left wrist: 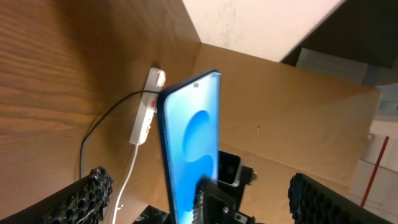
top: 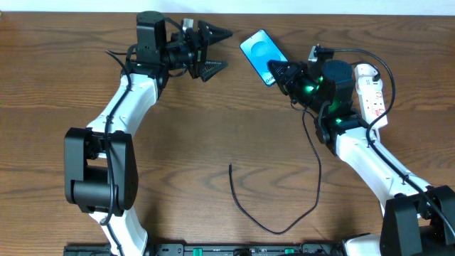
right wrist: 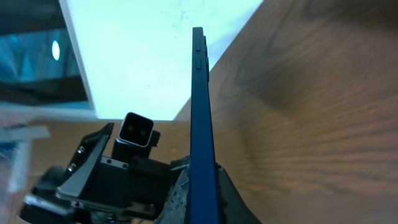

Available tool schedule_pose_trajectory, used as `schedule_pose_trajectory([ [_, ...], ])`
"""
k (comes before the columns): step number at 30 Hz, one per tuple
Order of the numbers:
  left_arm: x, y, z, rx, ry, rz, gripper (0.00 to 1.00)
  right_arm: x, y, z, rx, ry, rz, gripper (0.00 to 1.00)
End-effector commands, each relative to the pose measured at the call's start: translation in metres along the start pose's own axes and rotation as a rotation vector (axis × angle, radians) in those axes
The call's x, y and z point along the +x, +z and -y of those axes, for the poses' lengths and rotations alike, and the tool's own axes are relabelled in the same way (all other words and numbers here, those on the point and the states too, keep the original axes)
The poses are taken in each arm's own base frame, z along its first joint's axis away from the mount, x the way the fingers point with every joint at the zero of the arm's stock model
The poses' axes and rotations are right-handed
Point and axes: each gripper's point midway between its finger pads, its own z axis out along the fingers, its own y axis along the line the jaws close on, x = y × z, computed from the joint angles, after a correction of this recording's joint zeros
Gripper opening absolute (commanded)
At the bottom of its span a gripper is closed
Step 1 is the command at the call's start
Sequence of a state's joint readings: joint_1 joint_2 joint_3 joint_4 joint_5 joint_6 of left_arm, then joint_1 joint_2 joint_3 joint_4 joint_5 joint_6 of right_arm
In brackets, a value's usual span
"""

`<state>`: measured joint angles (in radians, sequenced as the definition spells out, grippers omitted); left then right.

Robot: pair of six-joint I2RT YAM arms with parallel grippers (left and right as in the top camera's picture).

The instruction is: Plug charger to phone and switch on socket

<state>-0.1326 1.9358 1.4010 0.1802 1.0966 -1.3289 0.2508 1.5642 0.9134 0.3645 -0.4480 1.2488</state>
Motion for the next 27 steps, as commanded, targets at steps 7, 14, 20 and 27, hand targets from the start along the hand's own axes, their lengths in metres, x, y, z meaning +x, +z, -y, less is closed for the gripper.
schedule_pose_trajectory([
  [7, -0.008, -0.006, 0.021, 0.039, 0.015, 0.07, 0.92, -0.001, 0.001, -0.031, -0.108, 0.223, -0.01, 0.01],
  [14, -0.012, -0.007, 0.039, 0.097, 0.043, 0.095, 0.92, 0.011, 0.008, -0.039, -0.118, 0.312, 0.005, 0.01],
  [20, -0.016, -0.008, 0.04, 0.1, 0.046, 0.117, 0.92, 0.021, 0.011, -0.061, -0.19, 0.312, 0.003, 0.01],
  [27, -0.011, -0.001, 0.04, 0.097, 0.049, 0.111, 0.92, 0.036, 0.015, -0.066, -0.198, 0.36, -0.014, 0.01],
])
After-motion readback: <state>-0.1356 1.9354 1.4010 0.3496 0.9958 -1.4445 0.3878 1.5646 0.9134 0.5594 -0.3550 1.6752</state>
